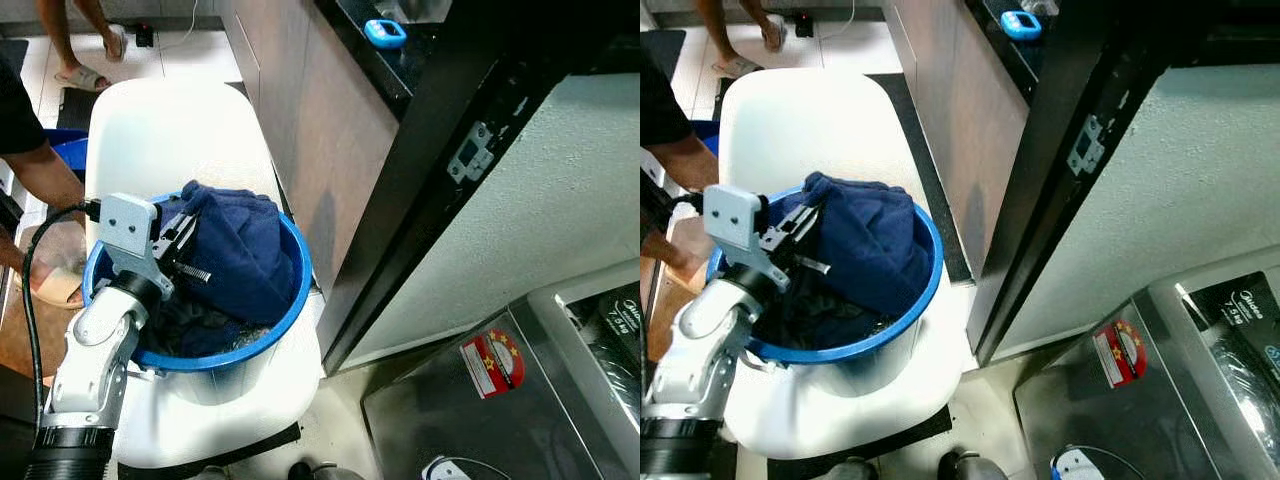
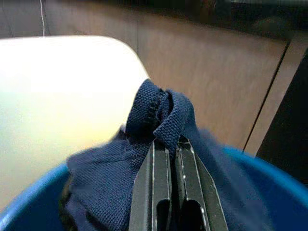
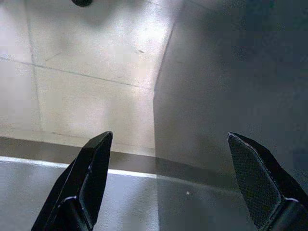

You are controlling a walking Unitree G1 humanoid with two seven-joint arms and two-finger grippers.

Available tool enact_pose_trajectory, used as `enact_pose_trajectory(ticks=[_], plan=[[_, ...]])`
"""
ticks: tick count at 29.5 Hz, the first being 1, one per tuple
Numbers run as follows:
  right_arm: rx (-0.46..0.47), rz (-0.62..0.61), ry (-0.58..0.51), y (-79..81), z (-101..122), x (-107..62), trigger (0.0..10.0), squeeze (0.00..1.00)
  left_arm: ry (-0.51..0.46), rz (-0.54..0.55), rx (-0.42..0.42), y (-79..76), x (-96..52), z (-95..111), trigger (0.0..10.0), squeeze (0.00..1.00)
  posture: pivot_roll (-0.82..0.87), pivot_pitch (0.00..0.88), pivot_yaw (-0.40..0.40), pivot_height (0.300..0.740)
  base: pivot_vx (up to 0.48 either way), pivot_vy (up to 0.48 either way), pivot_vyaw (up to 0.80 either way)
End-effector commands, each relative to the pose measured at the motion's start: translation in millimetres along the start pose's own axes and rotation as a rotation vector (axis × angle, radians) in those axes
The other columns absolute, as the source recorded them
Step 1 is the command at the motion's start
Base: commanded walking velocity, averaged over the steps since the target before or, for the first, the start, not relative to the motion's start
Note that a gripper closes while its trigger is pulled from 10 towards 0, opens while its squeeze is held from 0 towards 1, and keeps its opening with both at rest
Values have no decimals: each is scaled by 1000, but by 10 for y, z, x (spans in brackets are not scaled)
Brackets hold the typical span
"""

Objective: Clothes washing

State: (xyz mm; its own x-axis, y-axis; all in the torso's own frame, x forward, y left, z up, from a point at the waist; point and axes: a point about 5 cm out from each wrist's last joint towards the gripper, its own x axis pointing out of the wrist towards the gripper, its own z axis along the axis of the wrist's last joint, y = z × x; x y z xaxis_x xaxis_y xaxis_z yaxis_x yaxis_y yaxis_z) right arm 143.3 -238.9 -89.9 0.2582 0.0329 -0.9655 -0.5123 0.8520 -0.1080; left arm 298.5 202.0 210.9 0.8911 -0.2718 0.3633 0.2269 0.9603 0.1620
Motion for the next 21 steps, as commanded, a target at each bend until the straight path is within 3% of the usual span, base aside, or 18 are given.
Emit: enact_pose_trajectory(ticks=[1, 8, 9, 10, 11, 12, 21], plan=[[39, 11, 4, 90, 31, 31, 10000, 0, -125, -4, 24, -30, 34, 369, 0, 0, 181, 50, -115, 740, 0, 0, 0], [42, 13, -15, 146, 146, 53, 10000, 0, -224, -19, 26, -43, 76, 687, 0, 0, 206, 8, -110, 740, 0, 0, 0], [44, 13, -20, 160, 179, 58, 10000, 0, -260, -32, 27, -53, 95, 796, 0, 0, 212, 0, -109, 740, 0, 0, 0], [48, 15, -34, 199, 253, 70, 10000, 0, -369, -72, 16, -121, 158, 1107, 0, 0, 237, 0, -106, 740, 0, 0, 0], [48, 15, -34, 199, 253, 70, 10000, 0, -369, -72, 16, -121, 158, 1107, 0, 0, 237, 0, -106, 740, 0, 0, 0], [52, 20, -54, 257, 351, 84, 10000, 0, -511, -127, -7, -221, 190, 1496, 0, 0, 242, 0, -103, 740, 0, 0, 0], [52, 25, -61, 332, 403, 101, 10000, 0, -598, -159, -68, -291, 185, 1709, 0, 0, 245, 0, -97, 740, 0, 0, 0]])
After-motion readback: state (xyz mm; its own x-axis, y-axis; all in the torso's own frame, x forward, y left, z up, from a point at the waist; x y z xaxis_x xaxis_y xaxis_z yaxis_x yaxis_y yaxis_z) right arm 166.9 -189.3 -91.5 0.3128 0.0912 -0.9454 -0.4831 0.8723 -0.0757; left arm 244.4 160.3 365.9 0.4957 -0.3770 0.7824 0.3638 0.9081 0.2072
